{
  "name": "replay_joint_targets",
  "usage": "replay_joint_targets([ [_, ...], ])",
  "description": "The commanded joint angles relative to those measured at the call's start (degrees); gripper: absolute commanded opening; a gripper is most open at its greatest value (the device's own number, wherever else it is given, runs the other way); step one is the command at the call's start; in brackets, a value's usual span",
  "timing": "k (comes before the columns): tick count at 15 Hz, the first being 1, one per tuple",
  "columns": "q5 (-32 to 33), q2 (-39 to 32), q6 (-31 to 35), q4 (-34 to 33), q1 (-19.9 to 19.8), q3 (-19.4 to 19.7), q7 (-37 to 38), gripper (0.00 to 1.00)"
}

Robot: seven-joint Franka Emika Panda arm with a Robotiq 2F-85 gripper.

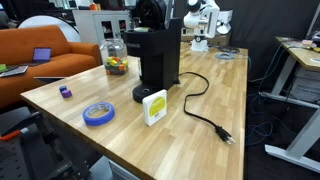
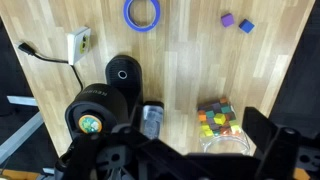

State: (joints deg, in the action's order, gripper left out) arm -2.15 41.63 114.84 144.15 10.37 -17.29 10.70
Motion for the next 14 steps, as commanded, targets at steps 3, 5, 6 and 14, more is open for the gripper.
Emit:
replay_joint_targets([
  [3,2.7,-1.5,0.8,-1.3,-0.3,0.7,-1.3,1.0],
  [5,4.7,-3.6,2.1,-2.4,-2.2,1.7,-0.6,1.0],
  [6,5.4,-4.6,2.7,-2.8,-3.1,2.4,-0.1,1.0],
  [14,7.3,-10.1,6.3,-5.7,-4.9,5.2,0.1,1.0],
])
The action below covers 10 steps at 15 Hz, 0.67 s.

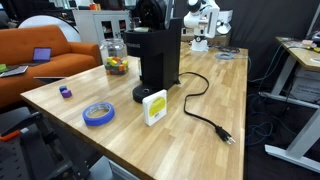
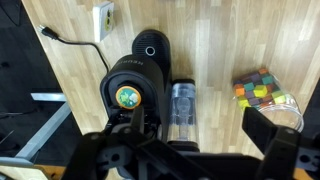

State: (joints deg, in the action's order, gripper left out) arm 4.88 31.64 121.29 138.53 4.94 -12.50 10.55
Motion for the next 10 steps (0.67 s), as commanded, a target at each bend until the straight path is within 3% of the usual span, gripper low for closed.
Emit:
replay_joint_targets([
  [1,0.3,-0.1,-0.1,-0.1,0.5,0.3,0.2,1.0],
  [6,0.5,-0.3,0.2,-0.2,0.4,0.3,0.3,1.0],
  [10,5.1,-4.5,2.4,-3.3,-1.8,-0.4,1.6,1.0],
])
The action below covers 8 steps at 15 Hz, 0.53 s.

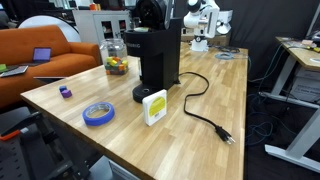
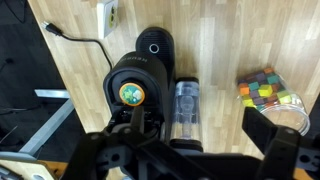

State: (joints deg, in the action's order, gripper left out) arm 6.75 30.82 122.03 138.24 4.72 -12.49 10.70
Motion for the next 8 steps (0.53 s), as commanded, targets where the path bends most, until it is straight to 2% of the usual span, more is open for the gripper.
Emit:
replay_joint_targets([
  [1,4.6,-5.4,2.5,-4.6,-2.3,-0.5,2.3,1.0],
  [8,10.3,-19.7,5.5,-17.5,-4.1,0.7,5.0,1.0],
])
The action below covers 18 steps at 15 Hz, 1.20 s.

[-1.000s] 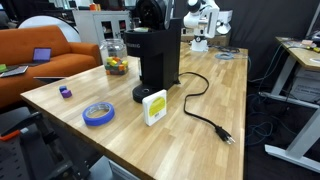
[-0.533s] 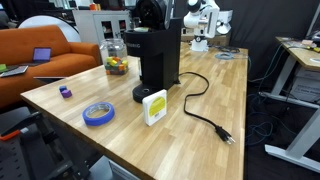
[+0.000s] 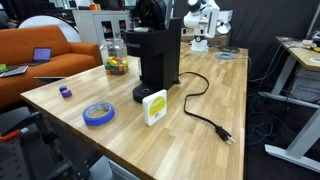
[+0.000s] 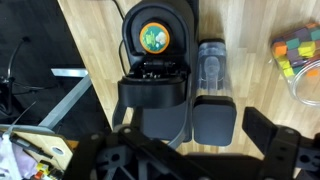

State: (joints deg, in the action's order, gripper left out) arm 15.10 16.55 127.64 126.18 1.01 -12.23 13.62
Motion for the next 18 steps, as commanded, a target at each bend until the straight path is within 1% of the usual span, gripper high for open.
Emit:
replay_joint_targets([
  [1,1.6,-7.0,-0.2,-7.2,-0.1,1.1,2.6,1.0],
  [2,0.6,-8.1,-0.9,-8.7,0.3,1.7,2.8,1.0],
  [3,0.9,-6.0,0.1,-5.8,0.9,2.1,1.7,1.0],
  [4,0.9,-7.3,0.0,-7.2,0.9,2.4,1.9,1.0],
  [6,0.9,-8.1,0.0,-8.1,1.0,2.5,2.2,1.0],
  [12,0.9,-8.0,-0.1,-8.1,1.1,2.5,2.3,1.0],
  [16,3.4,-9.1,0.8,-10.3,0.4,2.9,3.9,1.0],
  [18,5.4,-10.2,1.2,-12.7,0.0,3.6,3.9,1.0],
])
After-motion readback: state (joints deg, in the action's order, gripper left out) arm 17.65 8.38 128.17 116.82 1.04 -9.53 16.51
